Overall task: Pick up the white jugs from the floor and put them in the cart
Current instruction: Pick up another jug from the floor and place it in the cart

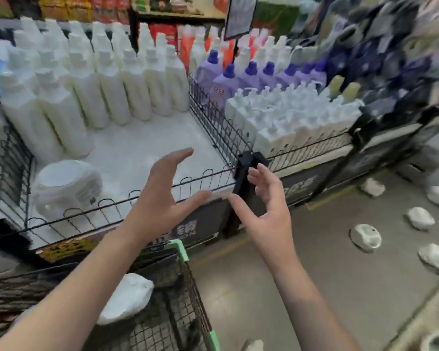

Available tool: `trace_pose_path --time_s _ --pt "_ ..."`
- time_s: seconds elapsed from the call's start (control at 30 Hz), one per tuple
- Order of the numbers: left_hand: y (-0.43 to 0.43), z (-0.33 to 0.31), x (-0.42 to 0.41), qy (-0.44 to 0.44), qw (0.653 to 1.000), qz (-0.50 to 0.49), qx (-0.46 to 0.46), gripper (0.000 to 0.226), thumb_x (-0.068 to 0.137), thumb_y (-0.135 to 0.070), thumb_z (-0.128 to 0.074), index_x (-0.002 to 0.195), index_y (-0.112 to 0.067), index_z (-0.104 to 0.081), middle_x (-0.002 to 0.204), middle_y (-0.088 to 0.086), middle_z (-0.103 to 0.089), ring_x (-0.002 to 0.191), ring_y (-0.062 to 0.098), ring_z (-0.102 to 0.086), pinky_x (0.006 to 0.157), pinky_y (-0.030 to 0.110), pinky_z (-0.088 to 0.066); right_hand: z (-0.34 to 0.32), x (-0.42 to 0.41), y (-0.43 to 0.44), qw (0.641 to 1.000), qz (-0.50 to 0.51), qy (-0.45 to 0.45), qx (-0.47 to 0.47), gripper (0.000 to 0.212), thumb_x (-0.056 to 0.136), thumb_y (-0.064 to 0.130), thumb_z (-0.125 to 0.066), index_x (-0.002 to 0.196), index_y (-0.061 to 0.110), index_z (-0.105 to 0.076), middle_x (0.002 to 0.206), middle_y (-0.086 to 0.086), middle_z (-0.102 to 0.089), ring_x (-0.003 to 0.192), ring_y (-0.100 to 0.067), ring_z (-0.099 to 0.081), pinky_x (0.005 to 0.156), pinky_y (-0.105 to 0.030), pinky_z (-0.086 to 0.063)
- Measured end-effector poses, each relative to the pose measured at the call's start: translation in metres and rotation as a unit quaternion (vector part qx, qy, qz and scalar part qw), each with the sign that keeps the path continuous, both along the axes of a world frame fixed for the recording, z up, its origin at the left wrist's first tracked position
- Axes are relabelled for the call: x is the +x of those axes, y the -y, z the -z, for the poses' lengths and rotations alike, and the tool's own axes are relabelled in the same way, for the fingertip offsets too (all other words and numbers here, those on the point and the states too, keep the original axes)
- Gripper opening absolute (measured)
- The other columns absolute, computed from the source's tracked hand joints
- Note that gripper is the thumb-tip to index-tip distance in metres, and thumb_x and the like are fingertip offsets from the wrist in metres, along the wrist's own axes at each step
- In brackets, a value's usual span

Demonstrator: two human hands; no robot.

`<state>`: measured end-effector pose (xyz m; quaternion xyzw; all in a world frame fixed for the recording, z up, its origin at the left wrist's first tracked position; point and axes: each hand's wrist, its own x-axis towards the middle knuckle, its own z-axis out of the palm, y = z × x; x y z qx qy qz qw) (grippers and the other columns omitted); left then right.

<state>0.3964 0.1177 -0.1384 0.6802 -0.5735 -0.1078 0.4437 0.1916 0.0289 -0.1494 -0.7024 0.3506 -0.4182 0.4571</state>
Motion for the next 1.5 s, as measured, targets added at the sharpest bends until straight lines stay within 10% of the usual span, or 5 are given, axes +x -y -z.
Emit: trace_pose_path --time_s 0.37,0.73,0.93,1.13,1.5 --pt "0.169 -0.02 -0.19 -0.024 0.979 0.204 0.008 0.079 0.086 -0.06 -0.069 0.153 -0.033 -0.039 0.148 -0.024 -0.039 0.134 -0.027 -0.027 0.106 -0.005 -0.021 -0.008 -0.217 0.092 0.972 0.23 0.033 -0.043 0.069 0.09 0.02 -0.083 0.15 0.027 -0.049 0.142 0.013 -0.062 0.136 -0.011 -0.058 0.119 -0.04 -0.043" --pt "0.307 -0.022 -0.384 -0.056 0.942 0.329 0.038 0.081 0.083 -0.063 -0.069 0.154 -0.04 -0.037 0.154 -0.025 -0.039 0.145 -0.009 -0.032 0.112 0.007 -0.024 -0.014 -0.413 0.179 0.927 0.368 0.047 -0.054 0.071 0.084 0.033 -0.085 0.146 0.031 -0.05 0.139 0.014 -0.063 0.134 -0.013 -0.06 0.119 -0.044 -0.044" --pt "0.368 -0.017 -0.455 -0.065 0.925 0.368 0.067 0.085 0.08 -0.067 -0.065 0.154 -0.034 -0.04 0.156 -0.019 -0.041 0.145 -0.007 -0.032 0.119 0.022 -0.028 -0.003 -0.479 0.21 0.908 0.415 0.05 -0.035 0.066 0.087 0.023 -0.085 0.139 0.042 -0.049 0.139 0.014 -0.062 0.132 -0.009 -0.06 0.119 -0.042 -0.044" --pt "0.463 -0.004 -0.521 -0.059 0.905 0.412 0.089 0.083 0.081 -0.067 -0.065 0.154 -0.035 -0.04 0.155 -0.021 -0.042 0.144 -0.01 -0.034 0.103 -0.003 -0.019 0.02 -0.528 0.277 0.895 0.443 0.048 0.003 0.067 0.088 0.024 -0.085 0.144 0.036 -0.05 0.139 0.018 -0.062 0.132 -0.005 -0.059 0.12 -0.043 -0.043" --pt "0.724 0.012 -0.61 -0.052 0.878 0.463 0.113 0.081 0.084 -0.065 -0.068 0.154 -0.037 -0.039 0.154 -0.022 -0.044 0.139 -0.015 -0.037 0.108 0.005 -0.023 0.034 -0.602 0.506 0.883 0.467 0.013 0.048 0.068 0.087 0.025 -0.086 0.142 0.042 -0.05 0.137 0.026 -0.062 0.129 0.0 -0.06 0.119 -0.044 -0.044"
